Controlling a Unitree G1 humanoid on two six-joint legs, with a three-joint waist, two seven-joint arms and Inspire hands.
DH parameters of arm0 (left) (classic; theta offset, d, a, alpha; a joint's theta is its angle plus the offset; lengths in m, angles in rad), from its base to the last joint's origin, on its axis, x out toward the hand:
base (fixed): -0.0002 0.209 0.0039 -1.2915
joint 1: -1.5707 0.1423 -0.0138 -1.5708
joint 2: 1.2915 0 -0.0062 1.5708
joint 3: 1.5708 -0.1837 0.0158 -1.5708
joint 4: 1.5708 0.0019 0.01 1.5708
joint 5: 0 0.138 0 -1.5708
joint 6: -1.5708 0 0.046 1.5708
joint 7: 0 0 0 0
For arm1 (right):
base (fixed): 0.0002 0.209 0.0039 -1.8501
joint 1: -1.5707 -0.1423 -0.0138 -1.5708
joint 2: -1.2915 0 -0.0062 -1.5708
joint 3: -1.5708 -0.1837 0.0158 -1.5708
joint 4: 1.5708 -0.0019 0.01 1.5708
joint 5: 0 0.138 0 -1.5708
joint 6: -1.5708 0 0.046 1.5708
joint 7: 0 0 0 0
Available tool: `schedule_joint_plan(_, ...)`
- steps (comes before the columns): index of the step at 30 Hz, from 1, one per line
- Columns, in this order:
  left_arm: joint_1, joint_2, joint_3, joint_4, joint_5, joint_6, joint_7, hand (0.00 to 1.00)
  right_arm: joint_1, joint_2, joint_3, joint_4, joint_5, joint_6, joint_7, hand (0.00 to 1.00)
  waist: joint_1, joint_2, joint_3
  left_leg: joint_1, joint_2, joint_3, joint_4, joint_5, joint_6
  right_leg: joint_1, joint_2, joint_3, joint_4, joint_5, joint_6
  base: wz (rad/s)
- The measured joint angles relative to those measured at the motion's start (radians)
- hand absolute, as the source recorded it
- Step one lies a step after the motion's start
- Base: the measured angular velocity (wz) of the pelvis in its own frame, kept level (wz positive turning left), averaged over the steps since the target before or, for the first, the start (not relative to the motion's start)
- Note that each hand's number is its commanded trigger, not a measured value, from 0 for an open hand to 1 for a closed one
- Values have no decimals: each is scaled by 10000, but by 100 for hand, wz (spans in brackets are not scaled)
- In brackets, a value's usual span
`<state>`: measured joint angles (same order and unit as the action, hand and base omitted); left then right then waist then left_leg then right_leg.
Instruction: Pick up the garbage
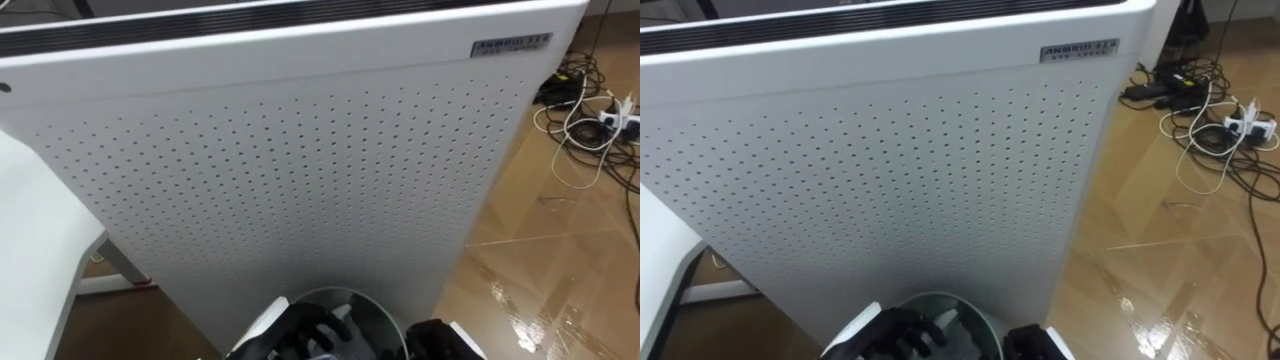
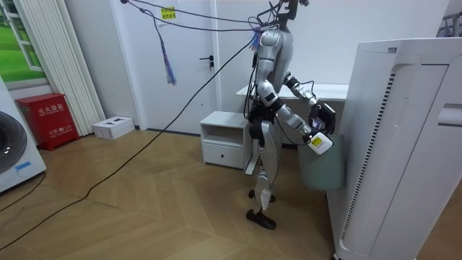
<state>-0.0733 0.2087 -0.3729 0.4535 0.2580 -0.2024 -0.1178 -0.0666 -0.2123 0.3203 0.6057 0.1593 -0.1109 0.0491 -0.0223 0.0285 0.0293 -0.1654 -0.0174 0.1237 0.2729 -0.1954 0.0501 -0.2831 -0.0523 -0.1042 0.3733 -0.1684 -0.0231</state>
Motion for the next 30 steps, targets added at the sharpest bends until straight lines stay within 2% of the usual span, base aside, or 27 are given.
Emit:
schedule_joint_plan(9, 3, -92, 122, 10, 183, -482, 68, 0, 14, -18, -88, 6, -97, -43, 414, 100, 3, -12, -5, 7, 4, 31, -6, 0, 0, 0, 25, 74, -8, 2, -1, 0)
schedule_joint_plan(21, 9, -116, 116, 253, 184, -671, 79, 0, 20, -16, -89, 17, -102, -43, 504, 100, 65, -2, -12, 5, 18, 37, -5, -2, -2, -2, 44, 71, -39, 7, -6, 0)
schedule_joint_plan(30, 41, -87, 159, 397, 192, -838, 77, 0, 37, -52, -88, 16, -89, -43, 502, 100, 88, 54, -47, -6, 39, 28, 22, -5, -7, 2, 58, -12, 39, 9, -19, 1)
